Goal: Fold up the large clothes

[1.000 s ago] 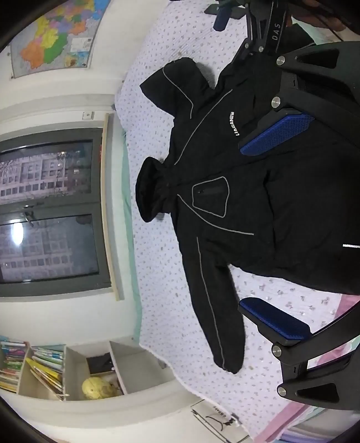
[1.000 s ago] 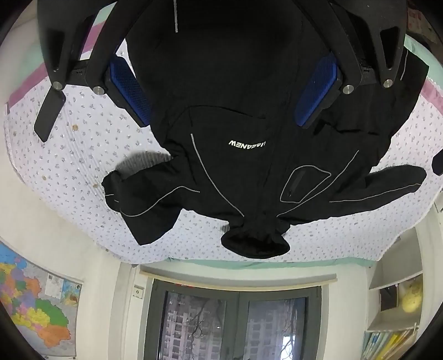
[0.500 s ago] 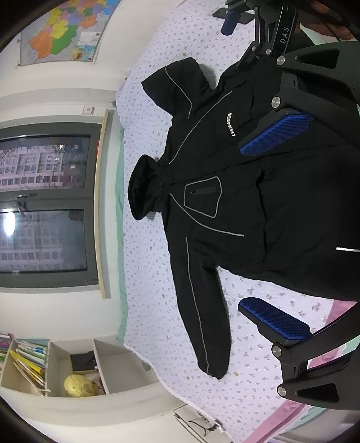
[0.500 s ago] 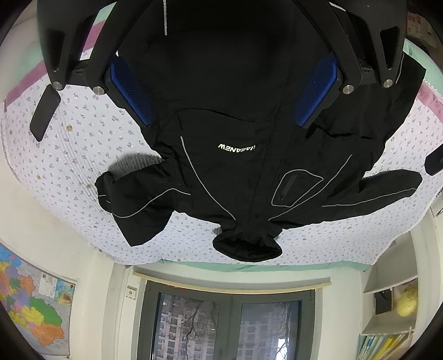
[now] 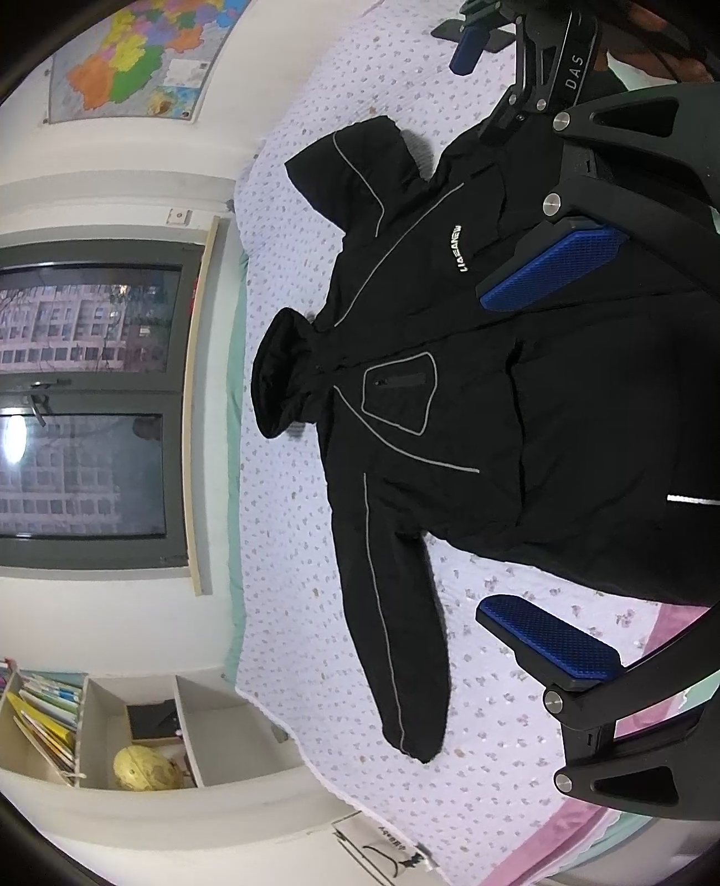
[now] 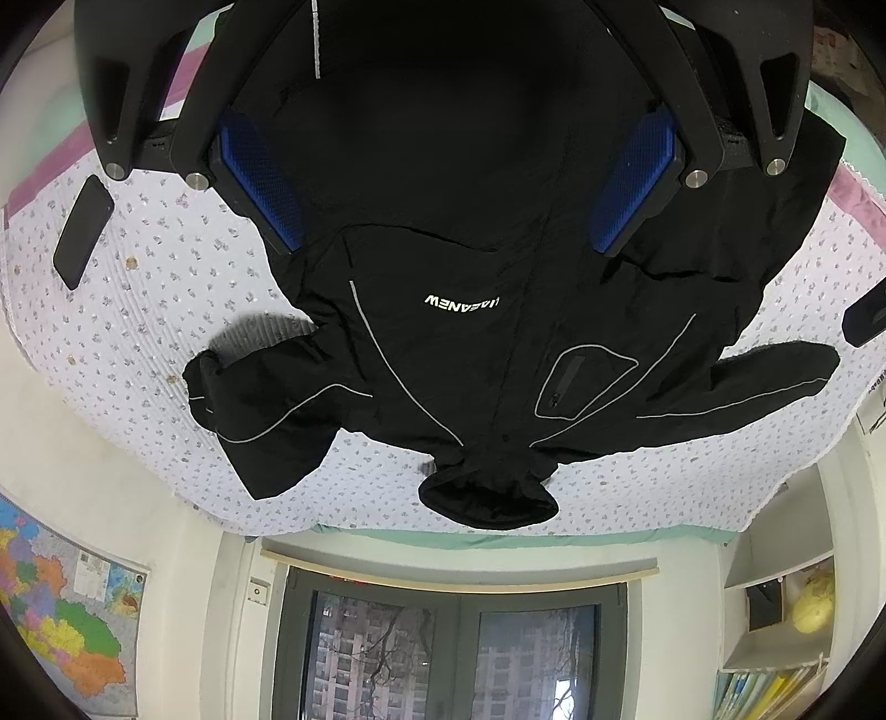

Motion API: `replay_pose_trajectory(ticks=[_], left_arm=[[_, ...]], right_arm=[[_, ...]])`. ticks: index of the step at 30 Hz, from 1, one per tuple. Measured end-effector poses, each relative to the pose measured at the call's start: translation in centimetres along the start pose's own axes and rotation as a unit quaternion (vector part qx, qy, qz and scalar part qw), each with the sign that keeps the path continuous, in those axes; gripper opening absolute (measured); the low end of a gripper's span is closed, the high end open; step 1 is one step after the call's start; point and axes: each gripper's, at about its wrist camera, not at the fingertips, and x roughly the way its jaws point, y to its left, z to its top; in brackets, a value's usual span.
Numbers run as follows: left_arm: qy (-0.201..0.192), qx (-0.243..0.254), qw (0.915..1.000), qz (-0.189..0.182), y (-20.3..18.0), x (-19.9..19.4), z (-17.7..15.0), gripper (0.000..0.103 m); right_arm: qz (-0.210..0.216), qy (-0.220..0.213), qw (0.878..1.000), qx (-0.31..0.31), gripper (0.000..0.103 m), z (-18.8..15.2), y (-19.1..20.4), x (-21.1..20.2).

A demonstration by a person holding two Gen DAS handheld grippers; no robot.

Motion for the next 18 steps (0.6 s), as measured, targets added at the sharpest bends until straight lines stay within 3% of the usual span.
replay_pose_trajectory(ticks=[13, 18], left_arm=[[0.008, -0.017, 0.9998, -0.001, 1.3, 0.5, -0.3, 0.102], [-0.008, -0.002, 0.9998, 0.015, 1.3, 0.3, -0.2, 0.102]], right_arm=[[0.003, 0.006, 1.000, -0.010, 0.103, -0.1, 1.5, 0.4], [0.004, 0.009, 1.000, -0.015, 0.103, 0.1, 2.1, 0.8]])
